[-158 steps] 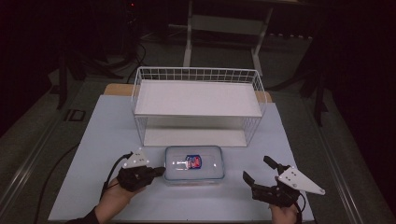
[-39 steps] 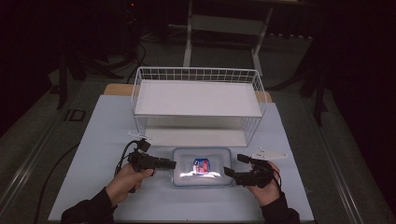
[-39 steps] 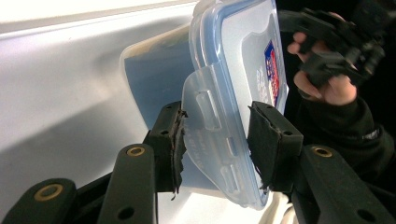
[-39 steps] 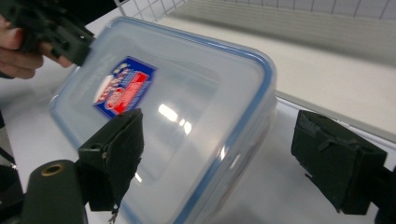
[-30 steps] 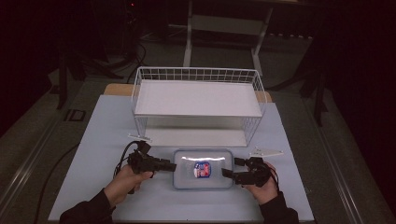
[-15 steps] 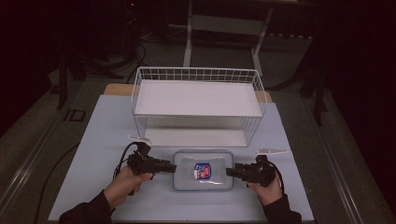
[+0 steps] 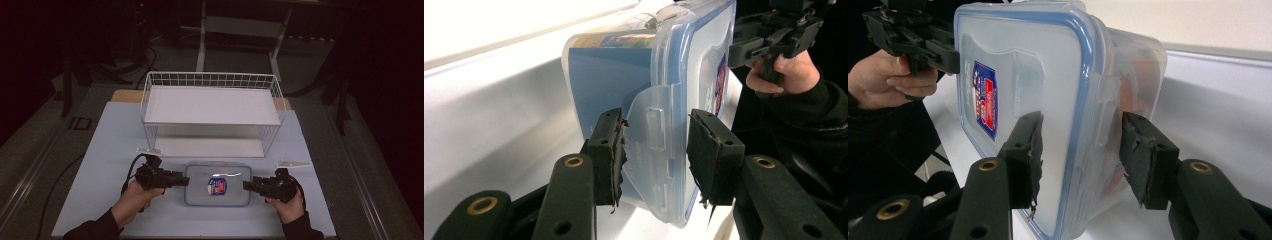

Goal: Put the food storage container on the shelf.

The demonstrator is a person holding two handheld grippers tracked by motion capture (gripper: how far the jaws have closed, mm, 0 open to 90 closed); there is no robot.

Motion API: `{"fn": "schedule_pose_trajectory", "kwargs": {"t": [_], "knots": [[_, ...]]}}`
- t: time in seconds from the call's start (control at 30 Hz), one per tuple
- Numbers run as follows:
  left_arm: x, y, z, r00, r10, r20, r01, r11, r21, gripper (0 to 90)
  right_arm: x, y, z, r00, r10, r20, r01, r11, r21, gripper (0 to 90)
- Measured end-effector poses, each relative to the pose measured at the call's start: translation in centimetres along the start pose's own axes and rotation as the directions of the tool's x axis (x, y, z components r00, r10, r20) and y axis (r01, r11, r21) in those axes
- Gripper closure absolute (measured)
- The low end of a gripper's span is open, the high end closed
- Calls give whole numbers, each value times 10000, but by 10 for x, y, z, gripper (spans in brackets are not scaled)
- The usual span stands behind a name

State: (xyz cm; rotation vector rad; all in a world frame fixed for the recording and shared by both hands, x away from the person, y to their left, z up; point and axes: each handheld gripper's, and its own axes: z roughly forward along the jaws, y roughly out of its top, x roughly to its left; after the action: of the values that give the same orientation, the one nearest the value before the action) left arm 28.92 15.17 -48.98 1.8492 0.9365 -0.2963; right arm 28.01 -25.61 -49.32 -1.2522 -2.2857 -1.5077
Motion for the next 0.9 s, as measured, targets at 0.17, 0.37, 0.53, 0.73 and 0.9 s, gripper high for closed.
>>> {"fn": "schedule_pose_trajectory", "kwargs": {"t": [0.17, 0.37, 0.53, 0.73, 0.9], "knots": [[0, 7, -5, 9998, 176, -109, -179, 9995, -269, 581, 4, 13, -1, 9998, -187, 85, 189, 9996, -193, 526], [0, 16, -10, 9994, 222, -264, -241, 9970, -737, 581, 3, 31, 0, 9994, -325, 128, 331, 9980, -530, 525], [2, 25, -13, 9990, 245, -384, -286, 9933, -1121, 581, 2, 48, 0, 9986, -497, 188, 510, 9958, -758, 525], [4, 37, -21, 9964, 453, -713, -560, 9861, -1562, 579, 1, 67, 3, 9975, -684, 148, 695, 9932, -938, 525], [15, 37, -18, 9945, 344, -985, -524, 9810, -1869, 573, -6, 74, 14, 9972, -725, 189, 738, 9938, -835, 525]]}}
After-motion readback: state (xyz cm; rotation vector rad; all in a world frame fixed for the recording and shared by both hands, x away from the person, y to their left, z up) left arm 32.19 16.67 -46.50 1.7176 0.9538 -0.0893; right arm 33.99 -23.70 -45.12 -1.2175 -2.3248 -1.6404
